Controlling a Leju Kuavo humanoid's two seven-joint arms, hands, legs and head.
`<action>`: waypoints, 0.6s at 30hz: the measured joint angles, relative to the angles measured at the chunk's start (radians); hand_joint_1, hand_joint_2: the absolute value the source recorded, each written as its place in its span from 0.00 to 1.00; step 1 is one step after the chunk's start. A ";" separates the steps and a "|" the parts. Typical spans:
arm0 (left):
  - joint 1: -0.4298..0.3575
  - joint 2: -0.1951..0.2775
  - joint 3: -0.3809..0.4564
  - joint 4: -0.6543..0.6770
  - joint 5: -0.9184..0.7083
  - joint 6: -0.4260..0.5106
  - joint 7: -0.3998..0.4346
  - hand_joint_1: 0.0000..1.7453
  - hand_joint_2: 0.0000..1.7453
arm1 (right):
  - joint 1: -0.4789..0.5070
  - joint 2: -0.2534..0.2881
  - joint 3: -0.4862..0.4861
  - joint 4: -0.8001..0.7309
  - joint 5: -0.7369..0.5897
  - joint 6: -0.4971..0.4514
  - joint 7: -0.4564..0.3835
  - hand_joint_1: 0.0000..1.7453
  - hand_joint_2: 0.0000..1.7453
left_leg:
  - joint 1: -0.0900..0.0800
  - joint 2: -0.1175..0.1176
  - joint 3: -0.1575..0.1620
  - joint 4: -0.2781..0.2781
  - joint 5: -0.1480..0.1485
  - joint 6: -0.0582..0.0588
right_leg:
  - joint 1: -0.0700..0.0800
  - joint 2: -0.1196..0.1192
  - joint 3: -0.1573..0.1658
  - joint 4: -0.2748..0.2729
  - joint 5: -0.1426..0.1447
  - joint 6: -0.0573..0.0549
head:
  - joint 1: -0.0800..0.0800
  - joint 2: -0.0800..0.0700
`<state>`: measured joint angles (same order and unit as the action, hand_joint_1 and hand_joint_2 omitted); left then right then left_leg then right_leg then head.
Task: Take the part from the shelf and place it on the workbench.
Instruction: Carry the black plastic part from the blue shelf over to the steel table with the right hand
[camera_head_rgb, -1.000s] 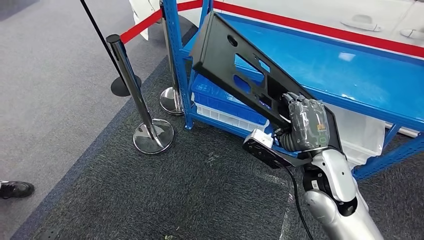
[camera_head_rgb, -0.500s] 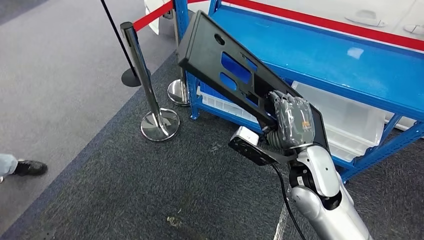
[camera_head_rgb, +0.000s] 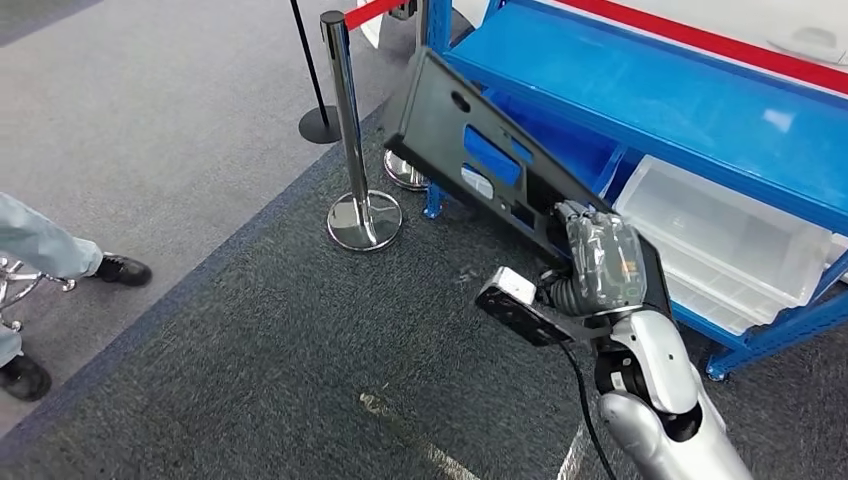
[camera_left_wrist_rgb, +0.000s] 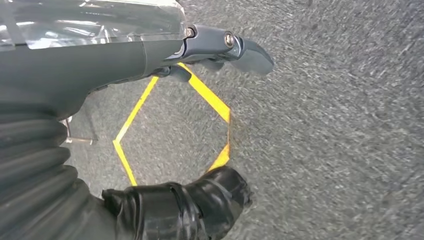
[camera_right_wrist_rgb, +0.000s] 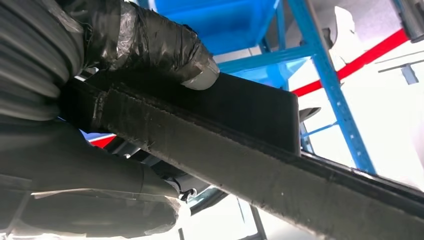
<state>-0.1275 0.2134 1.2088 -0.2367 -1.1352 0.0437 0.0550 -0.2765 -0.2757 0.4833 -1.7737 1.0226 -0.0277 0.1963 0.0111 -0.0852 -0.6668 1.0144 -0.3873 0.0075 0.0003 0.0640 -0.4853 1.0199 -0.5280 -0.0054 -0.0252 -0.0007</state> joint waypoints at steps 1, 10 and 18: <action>0.002 -0.001 -0.001 0.001 -0.002 -0.003 -0.008 0.00 1.00 | 0.015 -0.014 -0.019 -0.016 -0.009 0.007 -0.003 1.00 1.00 | -0.001 -0.011 -0.003 -0.002 0.009 -0.007 | 0.000 -0.006 0.012 -0.027 -0.006 -0.002 | 0.001 0.000; 0.005 -0.012 -0.003 0.006 0.008 -0.043 -0.016 0.00 1.00 | 0.080 -0.066 -0.109 -0.075 -0.031 0.038 -0.024 1.00 1.00 | 0.012 0.082 -0.075 0.264 -0.114 -0.047 | -0.008 -0.106 -0.020 -0.022 0.026 -0.023 | -0.005 0.000; -0.001 -0.009 -0.003 0.007 0.020 -0.059 0.006 0.00 1.00 | 0.052 -0.071 -0.105 -0.086 -0.024 0.036 -0.028 1.00 1.00 | -0.008 0.124 0.072 0.005 -0.066 -0.004 | 0.003 -0.182 -0.034 -0.003 0.016 0.004 | -0.005 0.000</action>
<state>-0.1287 0.2041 1.2062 -0.2296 -1.1153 -0.0155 0.0609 -0.2244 -0.3467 0.3784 -1.8592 0.9983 0.0082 0.1680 0.0028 0.0386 -0.5950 1.0191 -0.4537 0.0036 0.0033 -0.1177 -0.5197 1.0166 -0.5123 -0.0010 -0.0304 -0.0008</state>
